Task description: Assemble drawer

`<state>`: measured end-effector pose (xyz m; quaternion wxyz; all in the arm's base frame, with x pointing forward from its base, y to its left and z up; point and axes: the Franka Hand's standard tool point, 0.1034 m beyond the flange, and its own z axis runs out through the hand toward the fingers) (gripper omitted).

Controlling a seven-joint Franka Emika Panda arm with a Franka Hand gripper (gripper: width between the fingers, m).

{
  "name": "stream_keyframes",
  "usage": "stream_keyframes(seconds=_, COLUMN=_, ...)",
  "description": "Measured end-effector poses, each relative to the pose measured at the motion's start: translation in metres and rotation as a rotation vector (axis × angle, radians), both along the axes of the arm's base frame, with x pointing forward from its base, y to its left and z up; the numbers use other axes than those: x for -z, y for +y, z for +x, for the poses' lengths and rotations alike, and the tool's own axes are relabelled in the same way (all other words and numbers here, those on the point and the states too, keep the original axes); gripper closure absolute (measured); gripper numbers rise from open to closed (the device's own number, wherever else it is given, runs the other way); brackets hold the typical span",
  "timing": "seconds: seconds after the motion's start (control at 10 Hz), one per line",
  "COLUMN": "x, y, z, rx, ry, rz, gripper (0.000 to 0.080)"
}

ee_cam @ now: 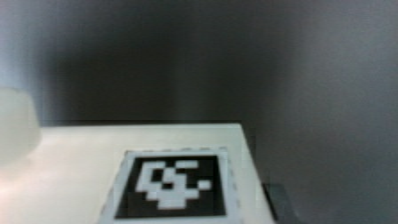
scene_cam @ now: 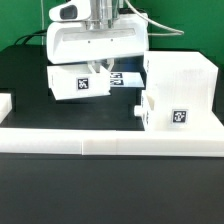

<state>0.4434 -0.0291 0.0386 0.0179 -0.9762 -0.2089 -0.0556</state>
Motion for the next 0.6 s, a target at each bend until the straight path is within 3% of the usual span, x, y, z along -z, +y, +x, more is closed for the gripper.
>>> stream_keyframes(seconds=0.2, x=0.002, y=-0.003, z=0.003, rx=-0.260, ry=0.000, rz=-0.027, gripper=0.0757)
stream_keyframes(seconds=0.6, x=-0.013, y=-0.007, z=0.035, rx=-0.693, ry=0.017, rz=-0.075, gripper=0.0757)
